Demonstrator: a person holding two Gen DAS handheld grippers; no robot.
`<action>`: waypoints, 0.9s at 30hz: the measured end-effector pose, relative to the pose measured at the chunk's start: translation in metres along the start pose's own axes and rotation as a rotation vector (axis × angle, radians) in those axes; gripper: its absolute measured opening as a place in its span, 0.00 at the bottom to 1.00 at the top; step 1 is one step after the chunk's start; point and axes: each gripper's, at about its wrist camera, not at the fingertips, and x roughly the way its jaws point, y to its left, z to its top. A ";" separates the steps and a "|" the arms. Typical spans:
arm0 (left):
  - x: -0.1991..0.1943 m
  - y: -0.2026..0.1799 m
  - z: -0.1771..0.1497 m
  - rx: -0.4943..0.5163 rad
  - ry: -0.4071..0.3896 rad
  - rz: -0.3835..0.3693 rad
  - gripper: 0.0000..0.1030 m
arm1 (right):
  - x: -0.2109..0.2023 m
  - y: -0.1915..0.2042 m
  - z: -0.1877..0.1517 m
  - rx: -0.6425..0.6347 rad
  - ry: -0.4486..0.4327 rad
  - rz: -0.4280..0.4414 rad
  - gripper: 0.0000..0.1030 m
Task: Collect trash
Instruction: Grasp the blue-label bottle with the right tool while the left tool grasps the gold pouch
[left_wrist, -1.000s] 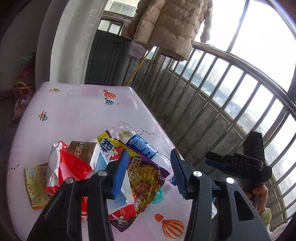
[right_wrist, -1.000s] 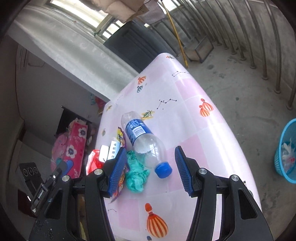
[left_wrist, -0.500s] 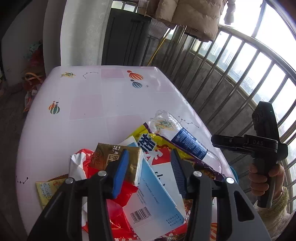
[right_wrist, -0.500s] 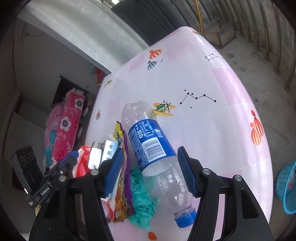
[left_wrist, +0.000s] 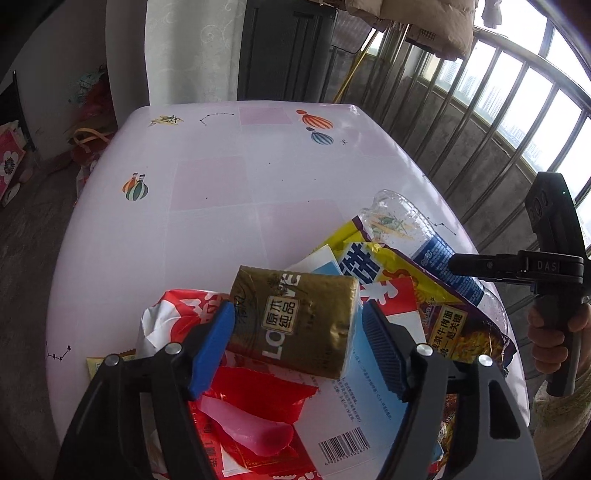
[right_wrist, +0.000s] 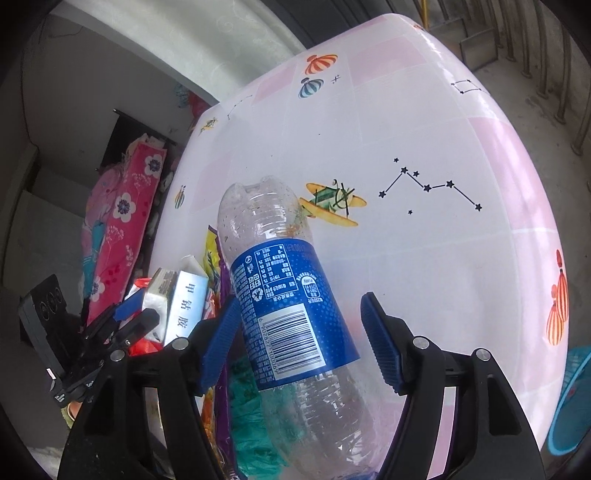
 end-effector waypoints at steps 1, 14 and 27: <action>0.001 0.001 -0.001 0.001 0.003 0.003 0.68 | 0.000 0.001 0.000 -0.005 0.004 0.004 0.64; 0.008 0.023 -0.004 -0.084 -0.001 -0.095 0.75 | 0.007 -0.005 -0.007 0.007 0.077 0.077 0.64; -0.008 0.022 -0.005 -0.084 -0.055 -0.120 0.71 | -0.020 -0.023 -0.019 0.098 0.003 0.106 0.58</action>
